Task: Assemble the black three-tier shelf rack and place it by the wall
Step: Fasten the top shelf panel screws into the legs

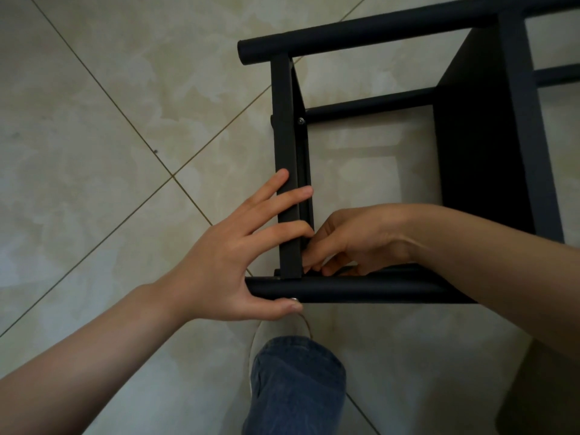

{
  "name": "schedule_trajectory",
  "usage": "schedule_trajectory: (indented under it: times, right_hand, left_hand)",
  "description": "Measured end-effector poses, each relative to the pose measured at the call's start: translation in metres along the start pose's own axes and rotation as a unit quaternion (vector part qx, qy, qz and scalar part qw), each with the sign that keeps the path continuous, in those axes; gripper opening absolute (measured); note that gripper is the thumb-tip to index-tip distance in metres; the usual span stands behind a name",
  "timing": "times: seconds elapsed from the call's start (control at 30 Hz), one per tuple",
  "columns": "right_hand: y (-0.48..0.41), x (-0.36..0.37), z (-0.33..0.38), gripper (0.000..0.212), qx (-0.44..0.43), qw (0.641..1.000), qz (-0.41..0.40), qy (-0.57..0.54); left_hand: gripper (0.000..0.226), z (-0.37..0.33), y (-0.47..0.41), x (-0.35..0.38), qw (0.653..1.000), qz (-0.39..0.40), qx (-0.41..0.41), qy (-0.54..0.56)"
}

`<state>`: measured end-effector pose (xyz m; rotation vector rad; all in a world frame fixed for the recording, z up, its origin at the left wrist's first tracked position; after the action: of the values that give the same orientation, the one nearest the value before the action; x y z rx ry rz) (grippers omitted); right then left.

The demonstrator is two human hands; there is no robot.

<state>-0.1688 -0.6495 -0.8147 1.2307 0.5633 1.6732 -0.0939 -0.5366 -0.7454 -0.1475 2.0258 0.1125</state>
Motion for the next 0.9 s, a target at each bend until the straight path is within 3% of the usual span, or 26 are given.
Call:
schedule_trajectory:
  times: [0.33, 0.5, 0.67, 0.9]
  right_hand:
    - [0.0005, 0.0035, 0.0038, 0.01, -0.026, 1.0, 0.003, -0.012]
    - [-0.0039, 0.0067, 0.0036, 0.024, -0.037, 0.999, -0.023, 0.01]
    - [0.0018, 0.0045, 0.0043, 0.009, -0.027, 1.0, 0.002, -0.01]
    - [-0.0026, 0.0067, 0.0057, 0.023, -0.042, 0.999, -0.012, 0.008]
  left_hand:
    - [0.068, -0.0011, 0.0002, -0.0019, 1.0, 0.002, -0.005, 0.005]
    - [0.067, -0.0022, 0.0005, -0.0013, 1.0, 0.003, -0.006, 0.01]
    - [0.067, -0.002, 0.0004, -0.0005, 1.0, 0.003, -0.005, 0.01]
    - [0.066, -0.0028, 0.0007, -0.0008, 1.0, 0.001, -0.002, 0.013]
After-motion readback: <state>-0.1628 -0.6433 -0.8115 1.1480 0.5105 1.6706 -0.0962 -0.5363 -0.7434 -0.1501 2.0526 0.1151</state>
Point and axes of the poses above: each hand's wrist, its own y-axis away from the middle knuckle, its own x-axis out of the palm, z = x × y, the point moved 6 cm from there along -y, towards the middle knuckle, and after that the axes turned 11 degrees about -y, right-handed, at the moved point
